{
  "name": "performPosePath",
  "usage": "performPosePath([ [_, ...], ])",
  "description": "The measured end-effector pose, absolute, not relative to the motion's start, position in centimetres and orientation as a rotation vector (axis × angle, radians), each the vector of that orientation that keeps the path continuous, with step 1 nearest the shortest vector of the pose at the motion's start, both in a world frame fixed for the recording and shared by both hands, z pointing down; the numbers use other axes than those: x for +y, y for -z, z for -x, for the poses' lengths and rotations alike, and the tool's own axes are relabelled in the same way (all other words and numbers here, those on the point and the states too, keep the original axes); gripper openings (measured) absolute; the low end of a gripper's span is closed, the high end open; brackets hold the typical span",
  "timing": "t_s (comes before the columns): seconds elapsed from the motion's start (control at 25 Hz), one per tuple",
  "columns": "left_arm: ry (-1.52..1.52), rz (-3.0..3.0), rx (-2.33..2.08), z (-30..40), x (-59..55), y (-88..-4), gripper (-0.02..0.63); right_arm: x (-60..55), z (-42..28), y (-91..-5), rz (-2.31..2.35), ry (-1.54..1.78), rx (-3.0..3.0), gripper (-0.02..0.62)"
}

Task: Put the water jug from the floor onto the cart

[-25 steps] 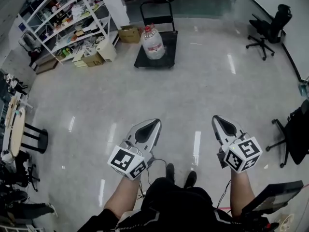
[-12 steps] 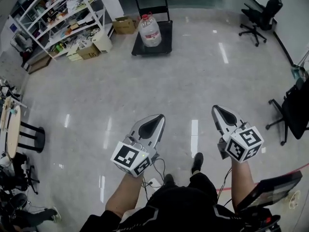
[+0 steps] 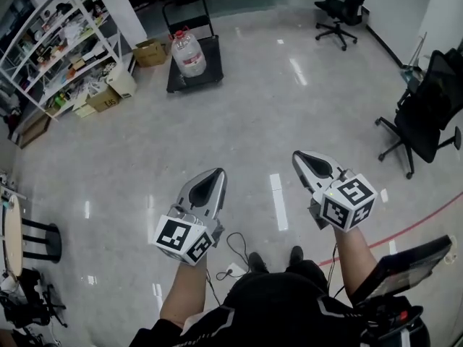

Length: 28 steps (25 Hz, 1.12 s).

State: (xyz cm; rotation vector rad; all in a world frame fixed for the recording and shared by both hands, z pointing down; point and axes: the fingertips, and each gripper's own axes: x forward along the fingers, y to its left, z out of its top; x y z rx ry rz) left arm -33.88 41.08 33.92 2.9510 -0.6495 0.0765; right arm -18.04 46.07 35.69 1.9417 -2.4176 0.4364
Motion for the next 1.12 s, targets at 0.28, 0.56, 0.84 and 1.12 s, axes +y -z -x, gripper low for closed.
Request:
performPosePath([
  [0.28, -0.071, -2.982, -0.594, 32.1, 45.1, -31.9, 0.002, 49.7, 17.5, -33.3, -1.951, -0.372, -2.42, 0.003],
  [0.56, -0.086, -3.001, -0.55, 29.2, 47.7, -31.4, 0.002, 52.4, 15.1, -32.0, -1.971, -0.33, -2.417, 0.003],
  [0.84, -0.089, -3.013, -0.55, 28.3, 48.8, -31.1, 0.002, 53.5, 14.3, -31.4, -1.974, -0.299, -2.404, 0.003],
  [1.12, -0.041, -3.027, -0.591, 28.7, 48.4, -29.8, 0.002, 53.8, 14.4, -31.1, -1.981, -0.296, -2.394, 0.003],
])
